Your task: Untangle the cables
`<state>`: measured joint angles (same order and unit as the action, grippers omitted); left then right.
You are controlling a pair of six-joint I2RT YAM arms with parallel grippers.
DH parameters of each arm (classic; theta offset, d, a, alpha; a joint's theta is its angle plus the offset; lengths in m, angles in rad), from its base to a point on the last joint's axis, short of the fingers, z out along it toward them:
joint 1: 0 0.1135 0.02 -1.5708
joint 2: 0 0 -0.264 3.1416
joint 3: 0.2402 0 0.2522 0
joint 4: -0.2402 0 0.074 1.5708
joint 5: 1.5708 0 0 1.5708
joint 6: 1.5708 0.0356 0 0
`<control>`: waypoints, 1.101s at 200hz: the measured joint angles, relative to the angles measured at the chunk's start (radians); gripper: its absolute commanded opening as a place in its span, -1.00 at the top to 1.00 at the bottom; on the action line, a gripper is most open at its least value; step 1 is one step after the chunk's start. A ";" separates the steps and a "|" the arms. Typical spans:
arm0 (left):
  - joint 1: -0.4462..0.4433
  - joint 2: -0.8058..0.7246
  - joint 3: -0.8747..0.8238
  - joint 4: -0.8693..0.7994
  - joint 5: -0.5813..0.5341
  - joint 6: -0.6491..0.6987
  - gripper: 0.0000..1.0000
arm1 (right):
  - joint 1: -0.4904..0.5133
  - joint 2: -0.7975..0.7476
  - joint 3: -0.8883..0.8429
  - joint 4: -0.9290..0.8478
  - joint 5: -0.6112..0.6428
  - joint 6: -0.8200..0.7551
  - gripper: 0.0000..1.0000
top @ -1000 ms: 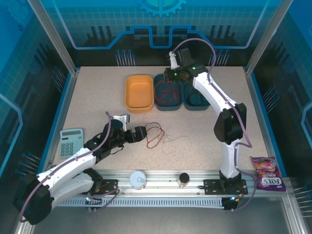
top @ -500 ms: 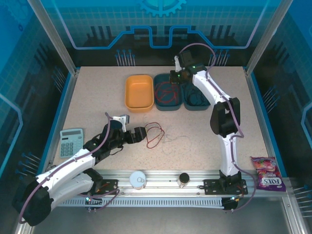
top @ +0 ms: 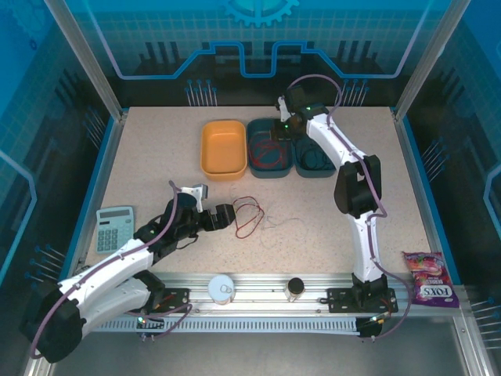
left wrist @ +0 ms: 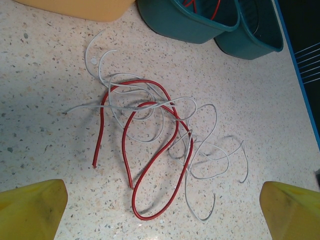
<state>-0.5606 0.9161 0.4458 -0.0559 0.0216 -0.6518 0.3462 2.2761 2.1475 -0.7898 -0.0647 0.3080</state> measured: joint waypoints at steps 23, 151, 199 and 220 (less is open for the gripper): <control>0.000 0.018 0.000 0.000 0.001 0.000 -0.98 | 0.000 -0.014 -0.006 -0.012 0.000 -0.013 0.34; 0.000 0.091 0.021 0.003 0.001 -0.003 -0.90 | 0.107 -0.453 -0.410 0.069 0.095 -0.018 0.12; -0.007 0.203 0.117 -0.044 0.000 -0.006 -0.45 | 0.173 -0.745 -0.801 0.169 0.182 0.080 -0.36; -0.037 0.263 0.152 -0.069 -0.013 -0.003 -0.30 | 0.207 -0.854 -0.922 0.186 0.238 0.123 -0.99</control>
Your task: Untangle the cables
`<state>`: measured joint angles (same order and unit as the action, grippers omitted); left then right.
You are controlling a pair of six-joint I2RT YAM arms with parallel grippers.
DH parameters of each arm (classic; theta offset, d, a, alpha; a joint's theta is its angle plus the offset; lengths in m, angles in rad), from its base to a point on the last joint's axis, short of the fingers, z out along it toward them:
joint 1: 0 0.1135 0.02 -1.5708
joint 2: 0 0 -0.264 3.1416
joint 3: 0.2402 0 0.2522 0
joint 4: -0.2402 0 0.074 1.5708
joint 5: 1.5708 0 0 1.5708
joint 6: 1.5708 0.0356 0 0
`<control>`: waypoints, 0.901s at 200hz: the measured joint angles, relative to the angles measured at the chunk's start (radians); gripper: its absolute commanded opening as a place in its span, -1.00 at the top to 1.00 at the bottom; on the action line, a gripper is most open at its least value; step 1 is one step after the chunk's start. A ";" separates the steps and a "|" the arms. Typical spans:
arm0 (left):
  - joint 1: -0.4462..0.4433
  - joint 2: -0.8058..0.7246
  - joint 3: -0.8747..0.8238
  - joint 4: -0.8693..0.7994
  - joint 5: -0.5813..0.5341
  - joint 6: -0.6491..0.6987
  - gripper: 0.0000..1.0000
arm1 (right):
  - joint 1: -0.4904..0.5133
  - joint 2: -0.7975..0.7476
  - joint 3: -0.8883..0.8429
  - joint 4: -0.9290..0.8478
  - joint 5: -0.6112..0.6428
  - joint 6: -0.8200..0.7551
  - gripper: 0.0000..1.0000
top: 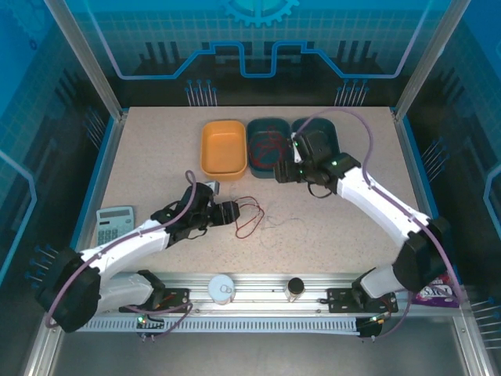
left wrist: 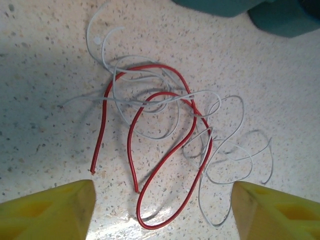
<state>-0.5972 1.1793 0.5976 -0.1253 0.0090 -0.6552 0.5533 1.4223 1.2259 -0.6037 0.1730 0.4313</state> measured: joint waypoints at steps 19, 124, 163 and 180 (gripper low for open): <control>-0.048 0.058 0.039 -0.035 -0.025 0.009 -0.17 | 0.037 -0.086 -0.084 0.001 0.050 0.034 -0.99; -0.274 0.344 0.203 -0.158 -0.157 0.135 0.12 | 0.048 -0.314 -0.219 -0.080 0.223 0.176 -0.99; -0.309 0.441 0.279 -0.184 -0.218 0.191 0.25 | 0.048 -0.306 -0.232 -0.077 0.224 0.183 -0.99; -0.316 0.483 0.316 -0.193 -0.246 0.211 0.30 | 0.048 -0.299 -0.232 -0.076 0.224 0.183 -0.99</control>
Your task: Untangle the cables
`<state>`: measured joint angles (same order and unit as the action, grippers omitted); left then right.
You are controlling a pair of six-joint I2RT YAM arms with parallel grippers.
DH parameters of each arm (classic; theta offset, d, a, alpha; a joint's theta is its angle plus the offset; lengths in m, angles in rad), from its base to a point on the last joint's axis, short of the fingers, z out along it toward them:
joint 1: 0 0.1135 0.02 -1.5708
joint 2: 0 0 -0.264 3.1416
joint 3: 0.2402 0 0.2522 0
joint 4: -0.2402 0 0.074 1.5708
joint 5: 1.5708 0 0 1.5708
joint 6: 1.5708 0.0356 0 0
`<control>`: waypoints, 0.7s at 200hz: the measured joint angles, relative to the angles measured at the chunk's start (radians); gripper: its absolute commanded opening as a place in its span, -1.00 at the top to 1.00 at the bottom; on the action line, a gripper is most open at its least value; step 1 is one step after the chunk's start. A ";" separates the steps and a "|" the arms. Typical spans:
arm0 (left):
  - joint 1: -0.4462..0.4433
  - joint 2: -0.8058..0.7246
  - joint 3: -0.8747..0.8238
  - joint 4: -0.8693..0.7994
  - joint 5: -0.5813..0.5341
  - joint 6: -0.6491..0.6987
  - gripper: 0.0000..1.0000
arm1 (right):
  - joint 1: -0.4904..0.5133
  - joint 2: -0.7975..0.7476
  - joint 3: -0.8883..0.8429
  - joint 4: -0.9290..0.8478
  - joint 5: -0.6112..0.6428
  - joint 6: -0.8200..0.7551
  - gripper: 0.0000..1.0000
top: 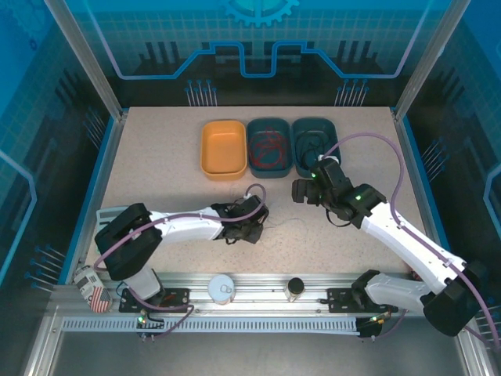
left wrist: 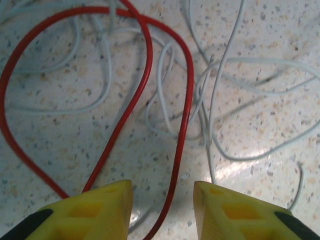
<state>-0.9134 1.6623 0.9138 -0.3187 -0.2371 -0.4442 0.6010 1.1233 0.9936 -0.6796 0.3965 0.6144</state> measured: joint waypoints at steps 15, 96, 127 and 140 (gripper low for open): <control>-0.004 0.034 0.026 -0.016 -0.031 0.010 0.34 | 0.000 0.001 -0.001 0.000 0.000 0.000 -0.99; -0.042 0.104 0.075 -0.067 -0.100 0.053 1.00 | -0.001 0.013 -0.037 0.049 -0.034 0.000 -0.99; -0.042 0.092 0.078 -0.093 -0.100 0.055 1.00 | -0.002 0.047 -0.039 0.075 -0.066 0.004 -0.99; -0.042 0.061 0.078 -0.112 -0.100 0.056 1.00 | -0.002 0.061 -0.039 0.086 -0.090 0.003 -0.99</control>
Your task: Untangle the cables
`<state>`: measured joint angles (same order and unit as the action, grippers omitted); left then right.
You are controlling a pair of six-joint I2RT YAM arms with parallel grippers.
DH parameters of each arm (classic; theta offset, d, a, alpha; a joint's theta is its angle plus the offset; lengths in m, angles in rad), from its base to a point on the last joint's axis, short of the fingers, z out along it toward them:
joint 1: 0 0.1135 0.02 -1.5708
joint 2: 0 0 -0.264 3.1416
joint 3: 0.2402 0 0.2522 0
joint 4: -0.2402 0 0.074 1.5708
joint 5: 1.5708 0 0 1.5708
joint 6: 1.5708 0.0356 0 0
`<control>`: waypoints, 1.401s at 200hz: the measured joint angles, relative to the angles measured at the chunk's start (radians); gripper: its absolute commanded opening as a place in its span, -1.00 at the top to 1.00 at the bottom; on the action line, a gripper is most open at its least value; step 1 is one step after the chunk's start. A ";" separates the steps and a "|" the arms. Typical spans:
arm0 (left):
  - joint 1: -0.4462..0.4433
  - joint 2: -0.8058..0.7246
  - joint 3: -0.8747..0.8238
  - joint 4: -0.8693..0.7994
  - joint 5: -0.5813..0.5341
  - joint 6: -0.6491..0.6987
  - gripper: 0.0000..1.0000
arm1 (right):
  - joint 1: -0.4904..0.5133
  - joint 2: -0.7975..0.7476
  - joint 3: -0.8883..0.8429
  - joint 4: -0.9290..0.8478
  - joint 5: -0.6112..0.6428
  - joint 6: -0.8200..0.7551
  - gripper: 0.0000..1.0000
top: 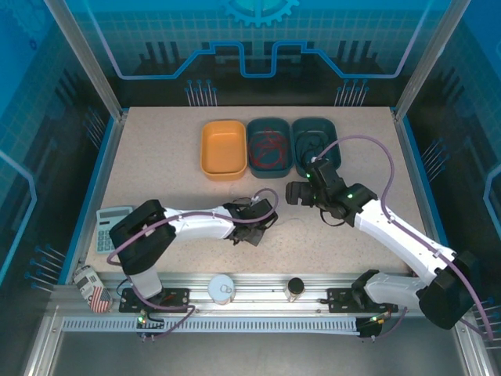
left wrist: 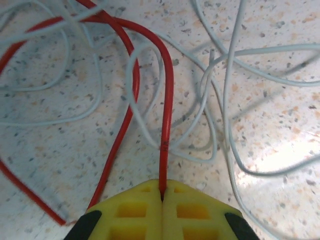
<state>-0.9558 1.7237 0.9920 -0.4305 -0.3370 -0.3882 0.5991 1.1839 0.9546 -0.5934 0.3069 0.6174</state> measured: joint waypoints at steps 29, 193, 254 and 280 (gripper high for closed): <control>-0.001 -0.126 0.000 -0.003 0.005 0.023 1.00 | 0.000 0.047 0.000 0.044 -0.075 -0.008 -1.00; 0.077 -0.514 -0.131 0.182 0.266 0.051 1.00 | -0.001 0.334 0.035 0.302 -0.491 -0.029 -0.86; 0.095 -0.644 -0.143 0.242 0.271 0.051 1.00 | -0.023 0.376 0.023 0.333 -0.511 -0.009 -0.80; 0.107 -0.688 -0.144 0.264 0.266 0.051 1.00 | -0.044 0.373 0.010 0.338 -0.518 -0.006 -0.79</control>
<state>-0.8490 1.0355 0.8478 -0.1665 -0.0708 -0.3367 0.5549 1.5574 0.9642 -0.2558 -0.2111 0.6109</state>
